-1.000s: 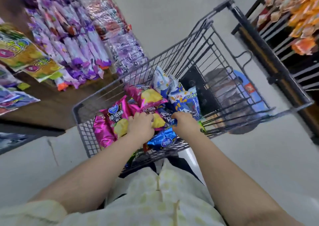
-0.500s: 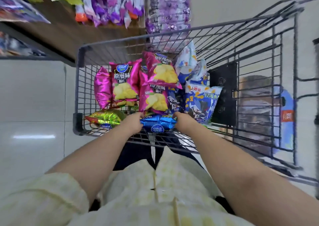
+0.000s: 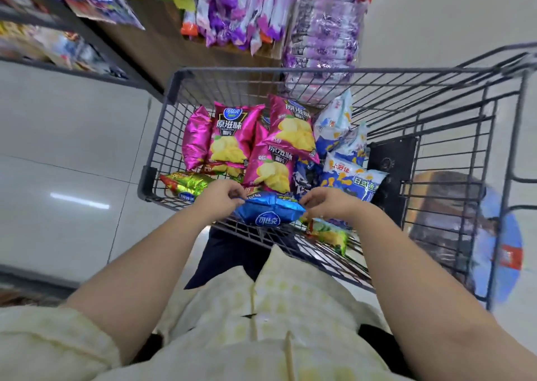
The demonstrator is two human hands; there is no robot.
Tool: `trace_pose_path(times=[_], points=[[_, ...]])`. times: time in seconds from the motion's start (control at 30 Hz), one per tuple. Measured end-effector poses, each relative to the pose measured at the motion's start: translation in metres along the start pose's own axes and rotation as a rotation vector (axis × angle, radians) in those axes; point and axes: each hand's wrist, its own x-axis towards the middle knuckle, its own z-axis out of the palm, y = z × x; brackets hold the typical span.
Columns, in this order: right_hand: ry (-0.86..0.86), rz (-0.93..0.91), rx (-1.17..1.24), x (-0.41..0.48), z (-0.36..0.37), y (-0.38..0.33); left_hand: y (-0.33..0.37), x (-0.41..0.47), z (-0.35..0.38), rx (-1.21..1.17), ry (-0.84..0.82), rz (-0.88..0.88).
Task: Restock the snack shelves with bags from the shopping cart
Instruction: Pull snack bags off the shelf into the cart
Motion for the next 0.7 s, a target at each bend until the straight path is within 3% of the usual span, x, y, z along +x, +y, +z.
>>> trace_pose_path(times=[0.1,0.2,0.37,0.53,0.7], points=[[-0.150,-0.016,0.071,-0.012,-0.023,-0.020,0.008,-0.025,-0.038,-0.216,0.001,0.019],[-0.189,-0.101,-0.060,-0.012,-0.024,-0.057,0.016,-0.046,-0.074,-0.573,0.040,-0.029],[-0.188,-0.322,-0.050,-0.003,0.005,-0.122,-0.009,-0.071,-0.127,-1.026,-0.008,-0.080],[-0.220,-0.466,0.004,0.002,0.047,-0.181,-0.059,-0.099,-0.168,-1.269,-0.092,0.034],[-0.349,-0.470,0.013,0.014,0.102,-0.238,-0.117,-0.132,-0.206,-1.562,-0.007,0.083]])
